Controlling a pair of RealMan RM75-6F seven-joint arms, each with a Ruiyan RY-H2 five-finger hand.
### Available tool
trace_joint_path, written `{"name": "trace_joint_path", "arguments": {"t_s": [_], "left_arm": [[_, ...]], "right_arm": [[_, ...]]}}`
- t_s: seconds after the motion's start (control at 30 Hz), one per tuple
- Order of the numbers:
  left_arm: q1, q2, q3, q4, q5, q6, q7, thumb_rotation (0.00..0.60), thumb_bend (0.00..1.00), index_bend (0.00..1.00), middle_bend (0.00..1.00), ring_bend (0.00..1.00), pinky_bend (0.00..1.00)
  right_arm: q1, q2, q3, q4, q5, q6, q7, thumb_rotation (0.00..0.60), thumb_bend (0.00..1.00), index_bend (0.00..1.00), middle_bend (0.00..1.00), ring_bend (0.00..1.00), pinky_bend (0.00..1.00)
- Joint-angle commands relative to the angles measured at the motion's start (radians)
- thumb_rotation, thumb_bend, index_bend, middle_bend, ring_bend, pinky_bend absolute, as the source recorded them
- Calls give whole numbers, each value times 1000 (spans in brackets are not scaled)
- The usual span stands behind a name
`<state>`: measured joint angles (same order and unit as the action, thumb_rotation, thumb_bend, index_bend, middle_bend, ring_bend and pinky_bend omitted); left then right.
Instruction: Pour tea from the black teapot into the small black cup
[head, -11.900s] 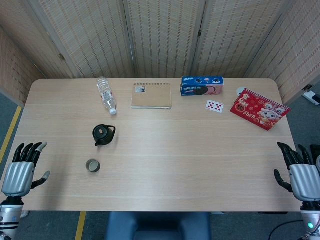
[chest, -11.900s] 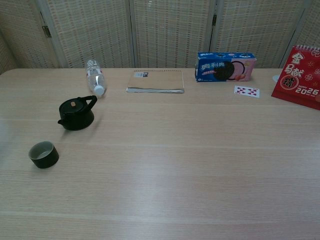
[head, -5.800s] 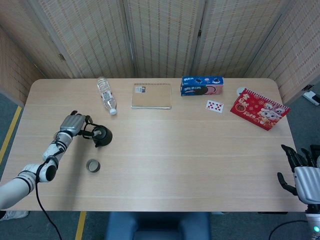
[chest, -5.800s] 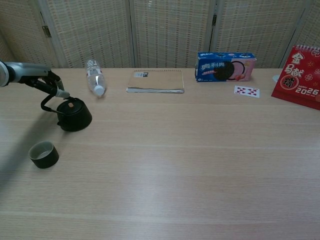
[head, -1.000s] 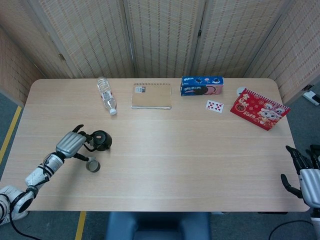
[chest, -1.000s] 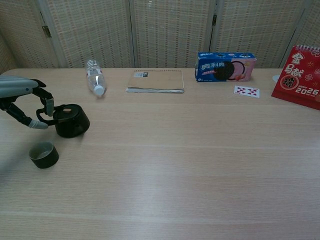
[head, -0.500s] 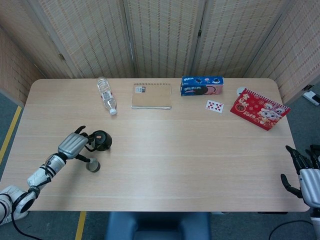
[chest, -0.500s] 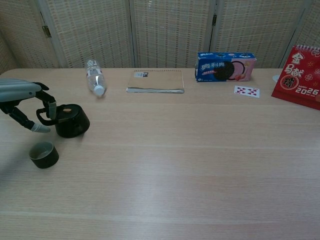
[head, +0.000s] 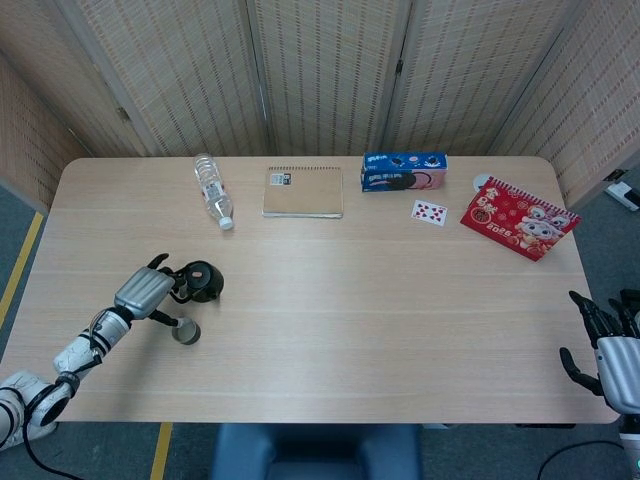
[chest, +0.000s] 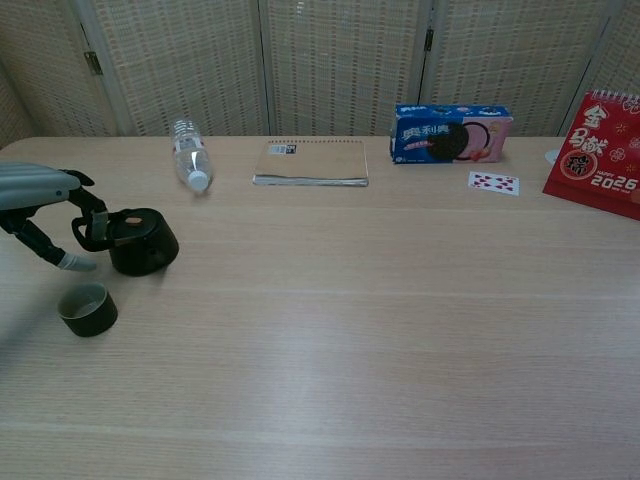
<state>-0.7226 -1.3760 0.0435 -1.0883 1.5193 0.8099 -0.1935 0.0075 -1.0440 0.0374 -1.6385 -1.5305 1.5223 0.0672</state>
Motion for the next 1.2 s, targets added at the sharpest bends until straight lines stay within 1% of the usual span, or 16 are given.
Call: {"name": "trace_joint_path", "arguments": {"t_s": [0.03, 0.23, 0.7, 0.93, 1.2], "left_arm": [[1, -1, 1, 2, 0, -2, -3, 312, 211, 478, 476, 333, 8], [2, -6, 5, 11, -2, -9, -22, 312, 212, 500, 498, 351, 7], [3, -25, 34, 45, 17, -32, -57, 314, 210, 525, 522, 365, 6], [3, -32, 37, 50, 20, -34, -62, 312, 210, 551, 550, 383, 5], [-2, -32, 38, 47, 23, -35, -65, 314, 209, 641, 641, 465, 4]], "right_arm": [[0, 0, 0, 0, 1, 0, 0, 600, 426, 57, 184, 246, 79], [-2, 0, 0, -1, 3, 1, -2, 600, 426, 56, 184, 246, 79], [6, -3, 3, -7, 8, -12, -9, 600, 426, 56, 184, 247, 79], [5, -4, 4, -4, 10, -11, -6, 600, 426, 56, 184, 247, 79], [5, -7, 4, 0, 12, -11, -2, 600, 426, 56, 184, 247, 79]]}}
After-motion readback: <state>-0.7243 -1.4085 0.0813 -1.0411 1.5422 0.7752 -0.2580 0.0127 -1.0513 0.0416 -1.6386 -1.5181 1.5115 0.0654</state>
